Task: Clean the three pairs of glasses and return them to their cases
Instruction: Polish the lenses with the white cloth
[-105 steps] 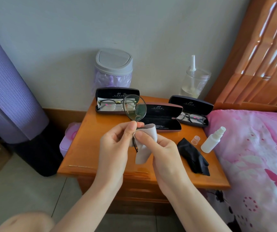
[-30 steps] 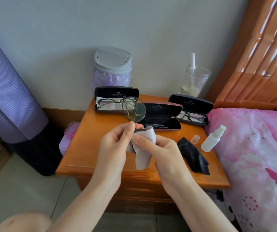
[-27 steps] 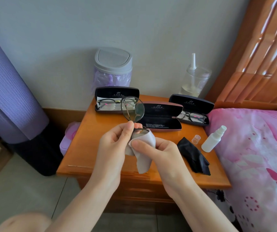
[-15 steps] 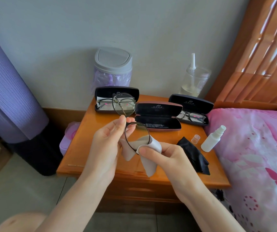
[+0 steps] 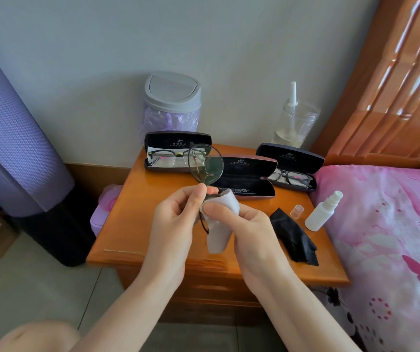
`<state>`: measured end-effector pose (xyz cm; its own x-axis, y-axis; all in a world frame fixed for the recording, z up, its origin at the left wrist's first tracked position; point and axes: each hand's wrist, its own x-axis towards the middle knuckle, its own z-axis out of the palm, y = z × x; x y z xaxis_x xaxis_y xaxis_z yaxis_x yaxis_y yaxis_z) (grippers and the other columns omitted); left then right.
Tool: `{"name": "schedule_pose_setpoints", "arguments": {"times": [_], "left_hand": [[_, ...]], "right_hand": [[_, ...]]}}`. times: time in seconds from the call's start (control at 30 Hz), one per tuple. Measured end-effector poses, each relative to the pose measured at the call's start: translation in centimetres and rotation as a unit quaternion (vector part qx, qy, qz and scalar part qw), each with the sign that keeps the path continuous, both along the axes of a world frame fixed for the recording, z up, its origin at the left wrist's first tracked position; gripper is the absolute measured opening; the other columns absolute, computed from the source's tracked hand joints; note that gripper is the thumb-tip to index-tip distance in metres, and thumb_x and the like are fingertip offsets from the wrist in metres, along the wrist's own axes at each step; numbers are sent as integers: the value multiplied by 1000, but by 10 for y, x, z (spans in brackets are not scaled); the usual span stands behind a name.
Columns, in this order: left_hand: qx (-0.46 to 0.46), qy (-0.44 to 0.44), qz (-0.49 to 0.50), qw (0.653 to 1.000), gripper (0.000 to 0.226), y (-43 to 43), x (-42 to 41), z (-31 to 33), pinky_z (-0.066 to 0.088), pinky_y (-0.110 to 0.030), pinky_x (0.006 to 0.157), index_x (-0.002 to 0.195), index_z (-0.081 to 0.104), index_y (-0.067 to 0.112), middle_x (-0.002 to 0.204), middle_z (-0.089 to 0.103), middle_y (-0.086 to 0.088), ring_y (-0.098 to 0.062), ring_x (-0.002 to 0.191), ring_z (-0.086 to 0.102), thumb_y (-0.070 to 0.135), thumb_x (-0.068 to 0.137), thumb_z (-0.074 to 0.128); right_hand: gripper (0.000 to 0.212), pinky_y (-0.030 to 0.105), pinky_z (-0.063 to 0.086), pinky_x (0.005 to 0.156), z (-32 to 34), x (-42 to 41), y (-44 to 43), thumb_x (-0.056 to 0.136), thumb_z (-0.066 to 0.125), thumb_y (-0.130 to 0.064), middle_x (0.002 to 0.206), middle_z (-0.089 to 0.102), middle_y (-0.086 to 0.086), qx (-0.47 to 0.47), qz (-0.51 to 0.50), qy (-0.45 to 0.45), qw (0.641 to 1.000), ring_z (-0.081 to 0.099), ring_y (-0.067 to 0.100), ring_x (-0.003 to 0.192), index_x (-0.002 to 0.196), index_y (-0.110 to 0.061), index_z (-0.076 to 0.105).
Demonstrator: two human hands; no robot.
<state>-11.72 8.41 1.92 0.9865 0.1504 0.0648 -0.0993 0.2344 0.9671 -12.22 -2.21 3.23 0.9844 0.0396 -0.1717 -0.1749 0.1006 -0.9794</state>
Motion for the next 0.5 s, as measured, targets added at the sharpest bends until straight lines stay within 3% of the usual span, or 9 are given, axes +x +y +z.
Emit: {"name": "schedule_pose_setpoints", "arguments": {"times": [0.17, 0.4, 0.5], "left_hand": [[15, 3, -1, 1000, 27, 2, 1, -1, 52, -14, 71, 85, 70, 29, 82, 72, 13, -1, 83, 65, 46, 77, 50], [-28, -1, -15, 999, 24, 1, 2, 2, 53, -16, 79, 82, 70, 24, 83, 74, 12, -2, 88, 67, 39, 78, 51], [-42, 5, -16, 999, 25, 0, 2, 1, 52, -21, 81, 83, 71, 23, 83, 73, 9, -5, 88, 68, 39, 77, 53]], "right_hand": [[23, 26, 48, 69, 0, 0, 3, 76, 73, -27, 82, 67, 3, 28, -33, 27, 999, 57, 18, 82, 90, -9, 75], [29, 25, 43, 70, 1, -2, -2, 71, 73, -31, 85, 66, 4, 38, -78, 27, 996, 56, 17, 85, 89, -9, 75], [42, 27, 42, 74, 0, -3, -5, 62, 71, -39, 87, 66, 3, 32, -80, 19, 996, 55, 17, 87, 91, -9, 75]]}}
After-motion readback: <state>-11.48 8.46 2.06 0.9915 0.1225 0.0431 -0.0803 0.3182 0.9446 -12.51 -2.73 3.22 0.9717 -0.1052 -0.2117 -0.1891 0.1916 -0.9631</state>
